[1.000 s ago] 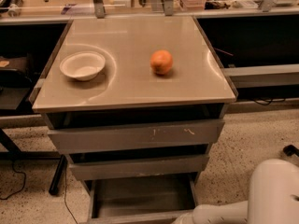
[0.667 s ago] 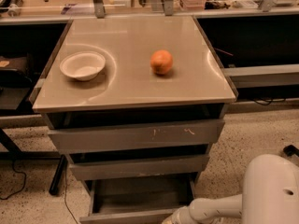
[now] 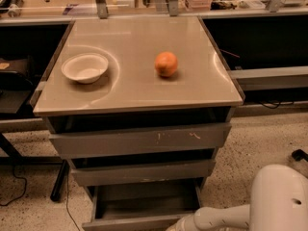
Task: Close bottom drawer
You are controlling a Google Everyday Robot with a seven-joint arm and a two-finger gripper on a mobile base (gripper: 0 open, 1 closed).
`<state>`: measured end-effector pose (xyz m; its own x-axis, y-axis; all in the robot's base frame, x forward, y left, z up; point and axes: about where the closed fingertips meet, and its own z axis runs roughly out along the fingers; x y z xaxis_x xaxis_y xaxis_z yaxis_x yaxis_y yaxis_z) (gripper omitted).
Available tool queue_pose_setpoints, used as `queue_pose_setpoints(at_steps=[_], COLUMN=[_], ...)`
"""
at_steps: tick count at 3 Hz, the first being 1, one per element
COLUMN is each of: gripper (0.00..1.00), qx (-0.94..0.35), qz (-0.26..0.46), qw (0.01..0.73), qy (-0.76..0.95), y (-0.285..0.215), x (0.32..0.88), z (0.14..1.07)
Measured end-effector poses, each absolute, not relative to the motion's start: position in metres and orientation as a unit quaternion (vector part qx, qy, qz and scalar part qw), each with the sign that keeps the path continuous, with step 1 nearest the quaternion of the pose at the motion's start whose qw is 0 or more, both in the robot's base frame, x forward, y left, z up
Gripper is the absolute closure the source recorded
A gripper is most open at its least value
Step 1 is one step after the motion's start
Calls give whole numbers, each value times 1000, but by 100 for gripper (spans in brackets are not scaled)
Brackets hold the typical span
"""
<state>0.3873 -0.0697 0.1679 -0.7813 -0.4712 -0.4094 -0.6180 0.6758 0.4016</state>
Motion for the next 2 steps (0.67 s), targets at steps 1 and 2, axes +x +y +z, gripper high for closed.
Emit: queue_pose_setpoints(at_steps=[1, 2], gripper=[100, 100], qx=[-254, -242], qz=[257, 248], qw=[186, 203], qy=[914, 916], y=[-77, -84], x=[417, 431], z=[151, 150])
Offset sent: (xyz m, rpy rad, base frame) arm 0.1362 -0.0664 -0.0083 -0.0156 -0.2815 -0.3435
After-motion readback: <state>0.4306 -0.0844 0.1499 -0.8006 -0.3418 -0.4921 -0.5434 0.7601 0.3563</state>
